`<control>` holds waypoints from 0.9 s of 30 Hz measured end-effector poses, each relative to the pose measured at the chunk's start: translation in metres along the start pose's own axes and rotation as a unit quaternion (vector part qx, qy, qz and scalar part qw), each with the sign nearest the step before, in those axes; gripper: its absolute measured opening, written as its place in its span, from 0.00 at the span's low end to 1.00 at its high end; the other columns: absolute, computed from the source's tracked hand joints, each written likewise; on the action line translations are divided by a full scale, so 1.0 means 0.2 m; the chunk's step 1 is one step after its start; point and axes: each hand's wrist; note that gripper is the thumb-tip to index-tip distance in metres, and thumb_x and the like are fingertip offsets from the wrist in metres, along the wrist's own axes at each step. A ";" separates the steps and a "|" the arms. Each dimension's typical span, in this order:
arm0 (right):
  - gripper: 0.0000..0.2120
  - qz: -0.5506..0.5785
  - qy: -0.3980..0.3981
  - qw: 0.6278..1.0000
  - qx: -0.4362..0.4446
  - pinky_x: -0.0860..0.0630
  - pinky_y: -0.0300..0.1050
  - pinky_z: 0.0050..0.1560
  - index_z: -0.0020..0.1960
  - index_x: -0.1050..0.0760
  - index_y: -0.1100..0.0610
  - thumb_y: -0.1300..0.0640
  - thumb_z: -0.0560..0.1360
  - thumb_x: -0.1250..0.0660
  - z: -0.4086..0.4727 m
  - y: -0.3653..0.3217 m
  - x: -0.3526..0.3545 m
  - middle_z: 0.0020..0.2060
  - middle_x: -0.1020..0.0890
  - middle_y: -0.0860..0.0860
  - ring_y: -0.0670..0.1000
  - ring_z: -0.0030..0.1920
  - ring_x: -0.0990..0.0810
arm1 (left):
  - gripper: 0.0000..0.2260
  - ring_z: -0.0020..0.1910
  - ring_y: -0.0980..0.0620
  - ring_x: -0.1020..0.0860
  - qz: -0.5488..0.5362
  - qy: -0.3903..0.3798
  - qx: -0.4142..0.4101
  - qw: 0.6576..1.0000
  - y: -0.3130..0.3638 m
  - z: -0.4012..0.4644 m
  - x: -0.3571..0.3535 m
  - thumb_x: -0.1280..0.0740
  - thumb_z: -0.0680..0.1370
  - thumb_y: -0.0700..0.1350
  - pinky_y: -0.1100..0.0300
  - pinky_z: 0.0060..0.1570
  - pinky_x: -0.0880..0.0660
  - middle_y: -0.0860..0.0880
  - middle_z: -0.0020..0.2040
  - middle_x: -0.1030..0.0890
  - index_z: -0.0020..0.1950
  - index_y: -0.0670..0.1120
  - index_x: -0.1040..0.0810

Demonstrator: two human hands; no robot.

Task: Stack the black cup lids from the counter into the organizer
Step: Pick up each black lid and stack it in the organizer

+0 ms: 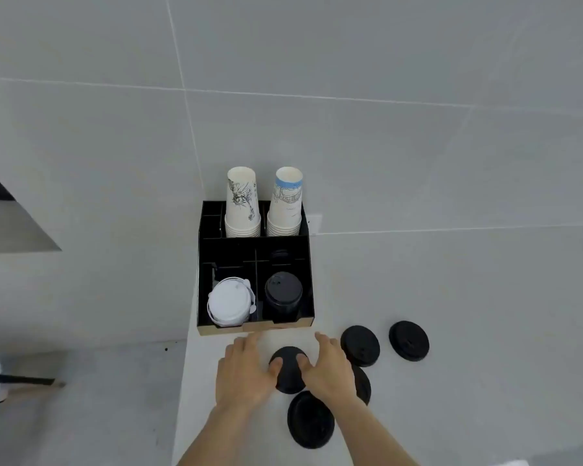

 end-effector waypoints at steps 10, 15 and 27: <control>0.24 0.069 -0.073 0.994 -0.054 0.24 0.49 0.60 0.71 0.30 0.54 0.52 0.76 0.33 0.07 0.07 -0.07 0.62 0.19 0.53 0.55 0.61 0.21 | 0.27 0.60 0.49 0.22 -0.101 -0.110 0.072 0.986 0.00 0.02 -0.15 0.31 0.74 0.56 0.55 0.57 0.24 0.52 0.62 0.19 0.71 0.53 0.32; 0.14 0.129 0.005 0.991 -0.043 0.21 0.45 0.51 0.61 0.21 0.54 0.53 0.76 0.32 0.11 0.05 0.00 0.50 0.16 0.50 0.51 0.49 0.18 | 0.19 0.48 0.56 0.20 -0.146 -0.042 0.065 0.986 0.06 0.04 -0.11 0.30 0.74 0.55 0.59 0.50 0.26 0.54 0.56 0.20 0.64 0.55 0.27; 0.13 0.203 0.101 0.973 0.052 0.19 0.50 0.55 0.60 0.20 0.53 0.58 0.76 0.31 0.42 -0.25 0.20 0.55 0.19 0.50 0.48 0.48 0.18 | 0.20 0.47 0.56 0.19 -0.229 0.102 0.007 0.968 0.23 0.39 0.12 0.27 0.73 0.48 0.57 0.49 0.23 0.54 0.55 0.20 0.63 0.54 0.26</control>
Point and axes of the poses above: each hand's wrist, its own z-axis towards the middle knuckle, its own x-axis out of the back of the hand, y = z × x
